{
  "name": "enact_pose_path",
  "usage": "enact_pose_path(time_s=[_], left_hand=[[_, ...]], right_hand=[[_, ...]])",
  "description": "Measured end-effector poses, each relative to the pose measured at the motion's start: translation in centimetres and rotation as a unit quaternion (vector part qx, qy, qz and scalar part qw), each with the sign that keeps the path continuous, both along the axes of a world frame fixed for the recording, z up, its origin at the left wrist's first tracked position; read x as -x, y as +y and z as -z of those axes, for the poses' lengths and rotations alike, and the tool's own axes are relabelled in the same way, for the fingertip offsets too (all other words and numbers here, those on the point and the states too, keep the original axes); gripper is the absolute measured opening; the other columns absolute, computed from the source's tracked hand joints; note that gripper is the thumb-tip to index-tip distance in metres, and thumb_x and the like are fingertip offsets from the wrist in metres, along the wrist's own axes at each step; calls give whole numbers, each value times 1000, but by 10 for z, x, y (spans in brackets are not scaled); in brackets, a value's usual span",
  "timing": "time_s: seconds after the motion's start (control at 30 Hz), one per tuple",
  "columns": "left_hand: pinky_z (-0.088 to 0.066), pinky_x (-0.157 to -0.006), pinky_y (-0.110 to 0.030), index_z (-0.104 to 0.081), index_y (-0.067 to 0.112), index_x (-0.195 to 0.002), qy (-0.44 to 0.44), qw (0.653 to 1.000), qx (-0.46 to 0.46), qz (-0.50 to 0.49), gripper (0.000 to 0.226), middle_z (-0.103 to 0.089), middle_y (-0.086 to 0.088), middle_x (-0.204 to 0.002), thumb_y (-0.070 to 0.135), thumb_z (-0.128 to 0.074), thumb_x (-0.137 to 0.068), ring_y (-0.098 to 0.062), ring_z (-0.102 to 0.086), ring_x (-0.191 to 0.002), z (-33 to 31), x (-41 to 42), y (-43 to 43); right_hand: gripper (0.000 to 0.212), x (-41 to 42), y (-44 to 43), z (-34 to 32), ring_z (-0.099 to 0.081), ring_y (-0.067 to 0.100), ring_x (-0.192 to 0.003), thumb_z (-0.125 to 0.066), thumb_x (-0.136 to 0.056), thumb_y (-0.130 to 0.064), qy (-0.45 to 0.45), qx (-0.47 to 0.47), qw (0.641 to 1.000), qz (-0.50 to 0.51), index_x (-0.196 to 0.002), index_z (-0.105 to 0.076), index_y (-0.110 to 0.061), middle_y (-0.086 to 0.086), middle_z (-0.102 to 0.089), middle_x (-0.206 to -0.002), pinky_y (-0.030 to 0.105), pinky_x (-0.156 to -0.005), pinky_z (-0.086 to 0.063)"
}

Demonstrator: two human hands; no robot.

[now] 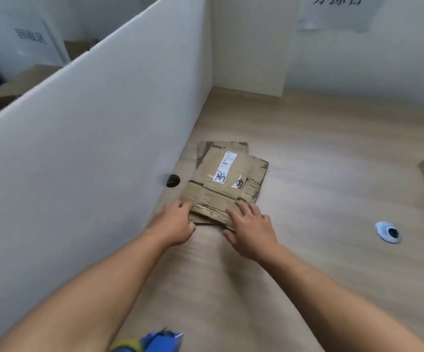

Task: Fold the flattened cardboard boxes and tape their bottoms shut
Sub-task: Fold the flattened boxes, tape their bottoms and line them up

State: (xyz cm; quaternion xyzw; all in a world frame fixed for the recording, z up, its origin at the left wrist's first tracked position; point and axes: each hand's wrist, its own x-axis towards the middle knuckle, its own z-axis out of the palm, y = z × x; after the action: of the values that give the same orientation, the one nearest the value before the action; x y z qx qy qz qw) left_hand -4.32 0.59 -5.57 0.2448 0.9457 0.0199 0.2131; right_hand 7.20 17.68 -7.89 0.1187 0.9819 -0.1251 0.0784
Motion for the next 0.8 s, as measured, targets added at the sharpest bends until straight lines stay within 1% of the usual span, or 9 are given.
enact_pose_path(time_s=[0.1, 0.2, 0.33, 0.43, 0.53, 0.6, 0.7, 0.73, 0.8], left_hand=[[-34, -112, -43, -33, 28, -148, 27, 1000, -5, -8, 63, -38, -7, -149, 35, -51, -89, -32, -37, -134, 26, 20, 11], [-31, -114, -43, -27, 30, -151, -14, 996, -47, -80, 69, -27, -11, -155, 33, -55, -89, -34, -29, -140, 44, 29, 15], [-33, -111, -34, -40, 22, -147, -30, 972, -161, -169, 60, -43, -18, -142, 27, -59, -90, -35, -42, -131, 46, 29, 12], [-34, -102, -23, -54, 20, -136, -17, 959, -242, -150, 47, -52, -12, -132, 18, -60, -90, -26, -51, -121, 22, 15, 4], [-39, -95, -19, -64, 21, -124, -11, 939, -326, -108, 34, -62, -4, -121, 13, -60, -91, -17, -59, -109, -15, -11, -1], [-46, -92, -19, -67, 23, -119, -31, 915, -394, -82, 28, -64, 2, -116, 15, -61, -93, -7, -60, -100, -42, -33, -4], [-47, -91, -12, -62, 28, -127, -91, 867, -489, -29, 33, -65, 9, -116, 26, -63, -94, 5, -59, -103, -89, -73, -17], [-47, -91, -11, -59, 32, -131, -101, 854, -509, -25, 38, -65, 10, -116, 33, -62, -93, 5, -59, -106, -95, -77, -20], [-46, -93, -13, -53, 36, -135, -113, 837, -534, -51, 48, -63, 11, -116, 41, -59, -88, 2, -59, -109, -98, -84, -30]], right_hand=[[71, 32, 2, 27, 4, 31, -151, -53, -91, -61, -7, 2, 1000, 13, -149, -24, -33, 3, -3, -163, 55, -114, -24], [84, 51, 3, 45, 4, 33, -150, -54, -85, -69, -29, 13, 999, 25, -151, -12, -39, 1, 2, -162, 59, -114, -21], [88, 52, 3, 43, -13, 34, -145, -61, -82, -66, -26, -14, 999, 16, -149, -11, -39, 4, -13, -155, 60, -102, -36], [82, 37, 5, 27, -29, 34, -137, -62, -88, -50, -39, -25, 999, -4, -150, -10, -40, 6, -25, -148, 58, -94, -45], [80, 9, -2, -2, -42, 34, -128, -56, -90, -30, -37, -23, 999, 21, -152, -7, -41, 5, -32, -146, 61, -99, -36], [81, -15, -8, -26, -48, 33, -125, -53, -88, -26, -24, 0, 998, 64, -154, -8, -41, 3, -36, -147, 61, -102, -32], [65, -62, -19, -64, -55, 27, -118, -54, -91, -23, 79, 91, 984, 133, -149, -33, -43, -1, -52, -136, 43, -95, -44], [53, -70, -20, -72, -57, 21, -112, -55, -93, -22, 127, 141, 970, 149, -142, -48, -41, -4, -59, -127, 37, -91, -47], [22, -96, -22, -88, -60, 3, -88, -59, -94, -23, 202, 253, 924, 203, -110, -69, -35, -18, -67, -93, 26, -78, -48]])
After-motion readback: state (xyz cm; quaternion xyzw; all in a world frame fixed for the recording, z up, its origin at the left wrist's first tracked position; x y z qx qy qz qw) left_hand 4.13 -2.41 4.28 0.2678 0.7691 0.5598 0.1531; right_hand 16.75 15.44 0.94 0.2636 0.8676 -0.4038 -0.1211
